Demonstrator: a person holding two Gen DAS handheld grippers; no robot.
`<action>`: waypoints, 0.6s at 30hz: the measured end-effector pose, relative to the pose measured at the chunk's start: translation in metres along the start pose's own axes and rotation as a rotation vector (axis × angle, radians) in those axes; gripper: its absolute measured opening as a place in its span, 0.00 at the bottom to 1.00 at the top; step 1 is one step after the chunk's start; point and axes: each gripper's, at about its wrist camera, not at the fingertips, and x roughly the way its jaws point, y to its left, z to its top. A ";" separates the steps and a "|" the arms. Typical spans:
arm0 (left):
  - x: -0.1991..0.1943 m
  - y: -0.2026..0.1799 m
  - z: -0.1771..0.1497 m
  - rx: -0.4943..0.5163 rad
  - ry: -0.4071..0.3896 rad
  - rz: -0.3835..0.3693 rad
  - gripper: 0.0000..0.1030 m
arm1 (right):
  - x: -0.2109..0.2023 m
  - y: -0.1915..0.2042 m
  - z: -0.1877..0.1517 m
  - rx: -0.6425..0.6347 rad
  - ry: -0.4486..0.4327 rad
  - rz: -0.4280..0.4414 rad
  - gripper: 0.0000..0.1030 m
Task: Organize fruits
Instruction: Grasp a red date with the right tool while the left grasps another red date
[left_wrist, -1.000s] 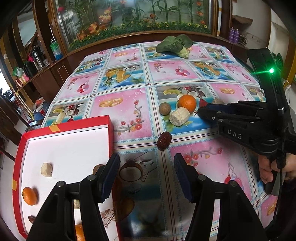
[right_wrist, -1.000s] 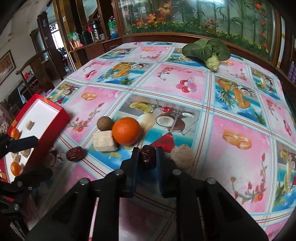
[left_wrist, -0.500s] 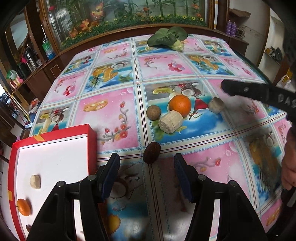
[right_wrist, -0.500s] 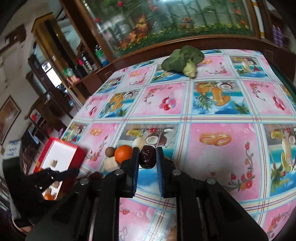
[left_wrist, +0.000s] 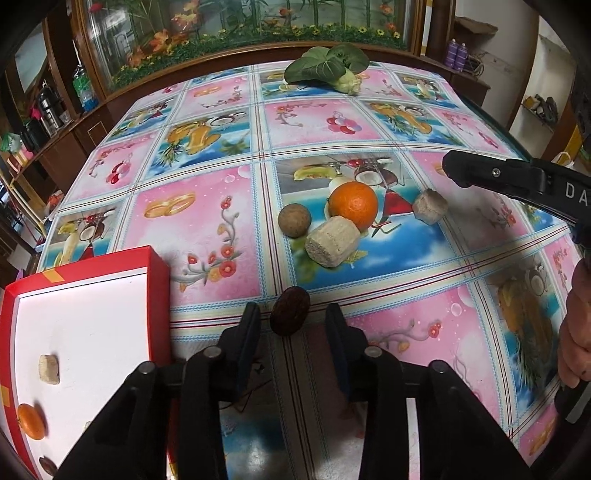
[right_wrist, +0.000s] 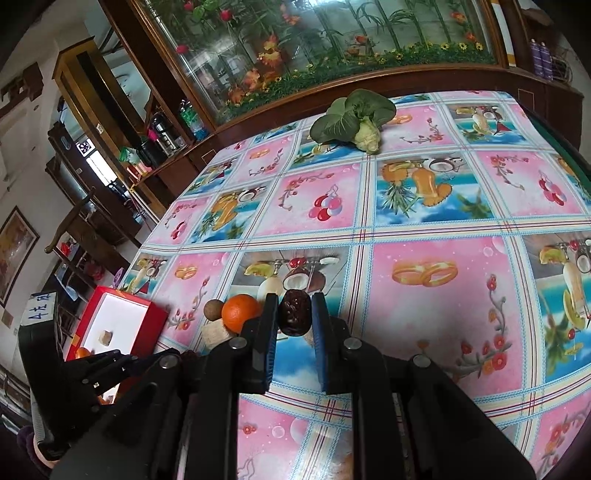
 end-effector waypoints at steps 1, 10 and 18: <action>0.000 0.000 0.000 0.000 -0.002 -0.005 0.29 | 0.000 0.000 0.000 0.001 -0.003 0.000 0.19; -0.001 -0.003 -0.002 -0.007 -0.020 -0.028 0.18 | -0.004 -0.004 0.003 0.018 -0.026 -0.008 0.19; -0.038 -0.007 -0.001 -0.012 -0.125 -0.010 0.18 | -0.004 -0.007 0.003 0.024 -0.029 -0.017 0.19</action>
